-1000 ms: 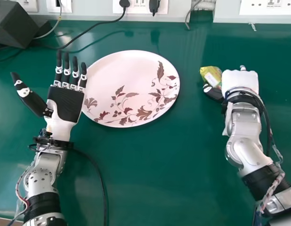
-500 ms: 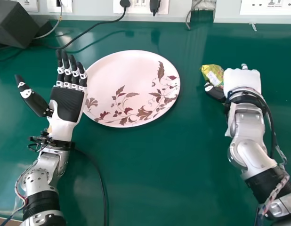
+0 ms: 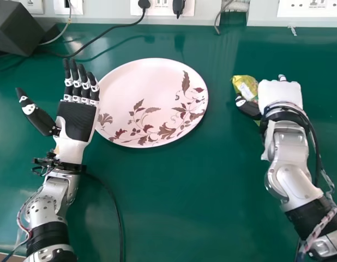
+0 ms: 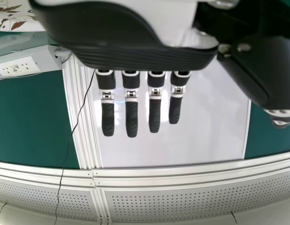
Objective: Pick up biscuit and place it in the plate
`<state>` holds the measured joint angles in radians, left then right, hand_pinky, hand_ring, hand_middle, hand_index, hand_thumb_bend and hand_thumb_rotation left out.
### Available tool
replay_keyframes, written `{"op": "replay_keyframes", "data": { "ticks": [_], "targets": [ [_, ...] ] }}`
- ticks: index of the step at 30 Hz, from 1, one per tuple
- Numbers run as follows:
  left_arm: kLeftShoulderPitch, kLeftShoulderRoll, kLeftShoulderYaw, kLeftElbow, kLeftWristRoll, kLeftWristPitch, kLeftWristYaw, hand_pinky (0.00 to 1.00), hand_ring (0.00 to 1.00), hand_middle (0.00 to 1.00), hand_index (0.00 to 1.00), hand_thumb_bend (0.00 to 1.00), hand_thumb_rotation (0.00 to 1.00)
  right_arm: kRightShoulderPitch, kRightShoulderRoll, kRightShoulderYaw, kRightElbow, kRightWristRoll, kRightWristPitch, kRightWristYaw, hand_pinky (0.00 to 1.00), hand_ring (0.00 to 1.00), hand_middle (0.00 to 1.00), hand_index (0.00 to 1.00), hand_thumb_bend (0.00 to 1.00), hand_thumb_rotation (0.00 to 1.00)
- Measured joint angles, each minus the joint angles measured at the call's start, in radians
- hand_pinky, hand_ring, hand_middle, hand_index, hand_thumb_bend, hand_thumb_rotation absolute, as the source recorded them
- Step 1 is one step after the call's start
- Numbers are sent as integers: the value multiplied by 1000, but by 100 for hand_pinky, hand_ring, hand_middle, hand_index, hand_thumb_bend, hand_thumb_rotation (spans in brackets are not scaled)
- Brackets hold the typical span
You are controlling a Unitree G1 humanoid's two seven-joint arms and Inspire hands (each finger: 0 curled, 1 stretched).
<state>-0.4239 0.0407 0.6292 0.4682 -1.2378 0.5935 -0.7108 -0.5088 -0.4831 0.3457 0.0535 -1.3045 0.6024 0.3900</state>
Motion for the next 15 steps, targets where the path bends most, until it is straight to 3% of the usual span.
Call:
{"op": "replay_keyframes", "data": {
  "ticks": [15],
  "targets": [
    [-4,3,0,0,1,-4,8,74,75,82,86,100,62,52,-3,-35,-105,4,-10,36,35,45,49,54,47,0]
  ]
}}
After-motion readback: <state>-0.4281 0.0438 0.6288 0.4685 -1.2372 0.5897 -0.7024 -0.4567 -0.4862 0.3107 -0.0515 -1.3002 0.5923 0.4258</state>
